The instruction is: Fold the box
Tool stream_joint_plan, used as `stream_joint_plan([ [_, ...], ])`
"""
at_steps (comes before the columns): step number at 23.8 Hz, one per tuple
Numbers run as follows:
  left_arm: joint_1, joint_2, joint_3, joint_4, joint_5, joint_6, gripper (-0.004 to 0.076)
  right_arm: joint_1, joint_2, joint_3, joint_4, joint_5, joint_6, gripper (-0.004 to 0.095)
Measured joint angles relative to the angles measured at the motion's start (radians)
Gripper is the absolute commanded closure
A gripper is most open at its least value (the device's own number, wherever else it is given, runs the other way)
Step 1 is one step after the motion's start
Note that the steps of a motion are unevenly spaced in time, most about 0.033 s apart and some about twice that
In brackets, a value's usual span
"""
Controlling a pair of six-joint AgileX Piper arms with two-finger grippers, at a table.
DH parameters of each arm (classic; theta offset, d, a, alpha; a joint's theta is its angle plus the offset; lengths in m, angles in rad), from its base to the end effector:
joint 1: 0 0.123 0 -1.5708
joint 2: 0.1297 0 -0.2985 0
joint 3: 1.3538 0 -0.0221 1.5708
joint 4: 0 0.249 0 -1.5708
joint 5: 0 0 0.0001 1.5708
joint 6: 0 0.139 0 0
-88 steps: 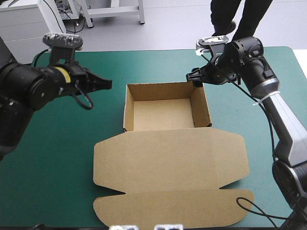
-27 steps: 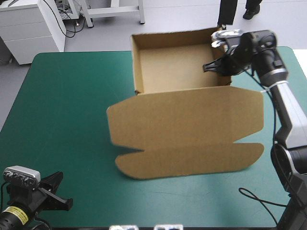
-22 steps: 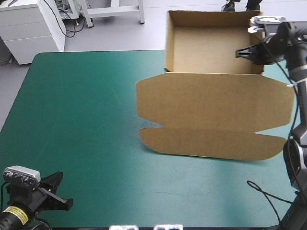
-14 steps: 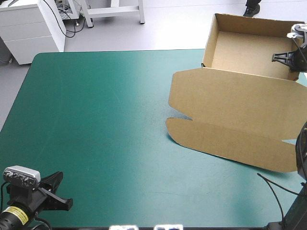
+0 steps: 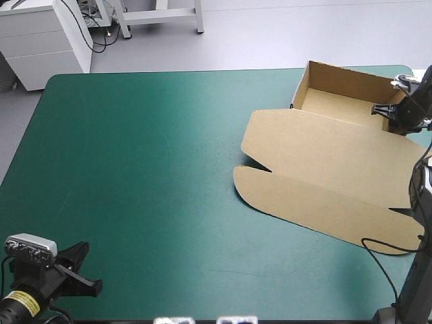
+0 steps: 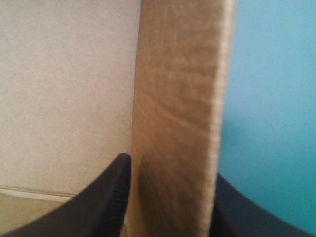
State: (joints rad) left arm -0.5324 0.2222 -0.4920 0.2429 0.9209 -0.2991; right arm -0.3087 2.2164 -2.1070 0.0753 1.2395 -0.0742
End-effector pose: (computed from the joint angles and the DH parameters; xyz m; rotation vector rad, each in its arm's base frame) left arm 0.0666 -0.0084 0.2623 0.2889 2.0957 -0.2038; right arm 0.4799 -0.1427 0.2207 0.3491 2.8023 0.0203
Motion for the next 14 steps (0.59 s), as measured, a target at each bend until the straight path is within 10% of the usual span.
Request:
stream_joint_plan([
  [14,0.000,0.000,0.000,0.000,-0.001,0.003,0.0731,-0.006,-0.344,-0.001,0.009,0.008,-0.012,0.0209],
])
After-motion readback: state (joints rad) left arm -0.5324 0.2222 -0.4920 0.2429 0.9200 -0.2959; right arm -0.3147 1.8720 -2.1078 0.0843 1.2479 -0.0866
